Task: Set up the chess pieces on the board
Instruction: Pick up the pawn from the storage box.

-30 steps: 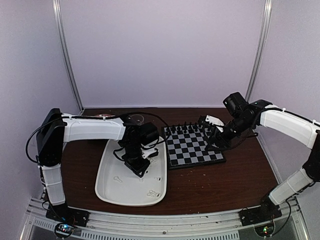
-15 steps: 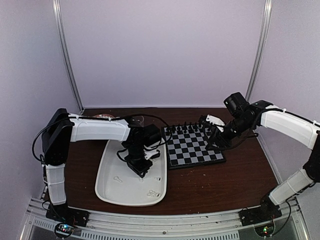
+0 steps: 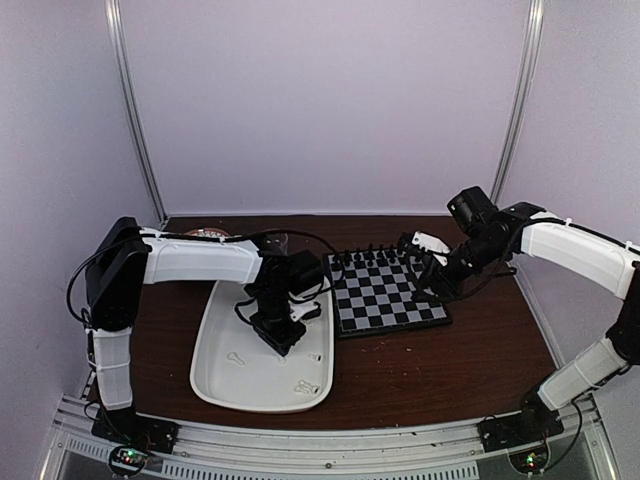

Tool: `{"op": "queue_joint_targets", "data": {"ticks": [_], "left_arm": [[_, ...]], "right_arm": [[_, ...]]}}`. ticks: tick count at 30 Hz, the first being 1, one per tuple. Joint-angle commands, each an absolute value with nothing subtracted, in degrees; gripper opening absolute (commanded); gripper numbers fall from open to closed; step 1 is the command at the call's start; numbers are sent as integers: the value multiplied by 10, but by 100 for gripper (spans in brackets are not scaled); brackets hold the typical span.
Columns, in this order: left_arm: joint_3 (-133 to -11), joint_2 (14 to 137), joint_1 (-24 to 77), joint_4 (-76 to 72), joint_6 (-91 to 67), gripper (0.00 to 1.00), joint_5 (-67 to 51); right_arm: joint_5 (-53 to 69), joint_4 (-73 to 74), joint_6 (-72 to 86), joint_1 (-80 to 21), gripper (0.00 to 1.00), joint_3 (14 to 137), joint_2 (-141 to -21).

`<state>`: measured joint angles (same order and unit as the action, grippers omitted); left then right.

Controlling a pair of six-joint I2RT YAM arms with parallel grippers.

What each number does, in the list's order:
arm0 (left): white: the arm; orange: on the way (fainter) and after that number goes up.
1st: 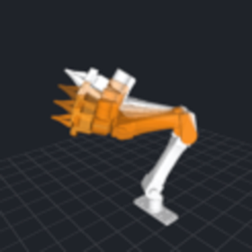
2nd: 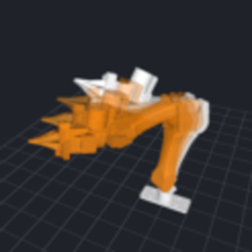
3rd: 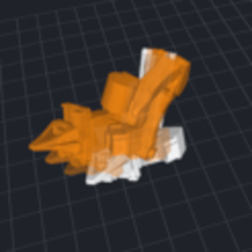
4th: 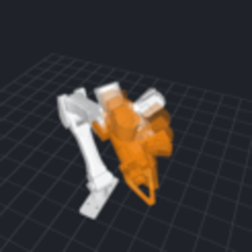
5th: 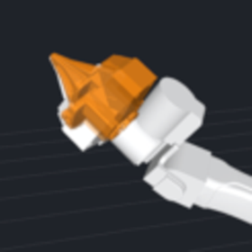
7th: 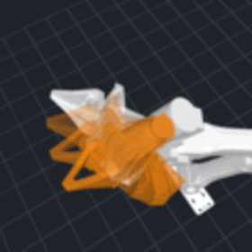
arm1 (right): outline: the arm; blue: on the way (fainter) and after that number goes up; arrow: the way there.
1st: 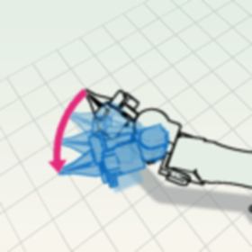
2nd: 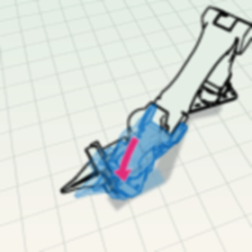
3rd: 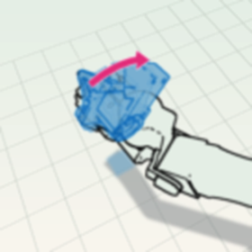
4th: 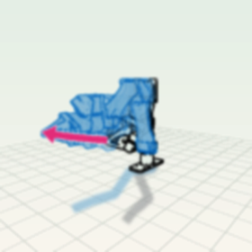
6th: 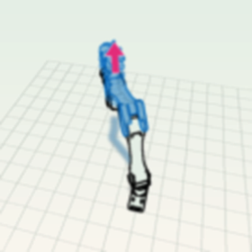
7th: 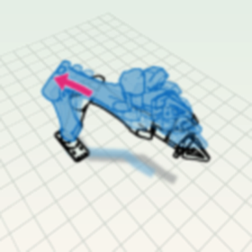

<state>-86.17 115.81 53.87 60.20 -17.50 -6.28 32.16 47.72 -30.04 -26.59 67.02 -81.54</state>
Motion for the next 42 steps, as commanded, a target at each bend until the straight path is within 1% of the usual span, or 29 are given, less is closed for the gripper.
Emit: {"op": "queue_joint_targets", "data": {"ticks": [1,2,4,16,20,25,34,42], "left_arm": [[-872,1164,543,603,-176,12,-68],[-871,1164,542,603,-176,15,-68],[-869,1165,543,603,-176,16,-69],[-858,1167,544,602,-179,15,-67],[-855,1167,543,602,-181,17,-59],[-851,1168,544,602,-181,17,-55],[-854,1169,544,602,-179,12,-57],[-856,1158,544,610,-176,2,-51]], "right_arm": [[308,468,-299,-262,54,666,-806],[307,467,-299,-262,54,665,-805],[307,467,-300,-261,54,664,-804],[308,463,-299,-260,53,662,-805],[308,463,-299,-259,53,662,-804],[307,463,-299,-259,53,660,-801],[306,464,-299,-257,53,657,-793],[306,462,-296,-253,53,656,-788]]}}
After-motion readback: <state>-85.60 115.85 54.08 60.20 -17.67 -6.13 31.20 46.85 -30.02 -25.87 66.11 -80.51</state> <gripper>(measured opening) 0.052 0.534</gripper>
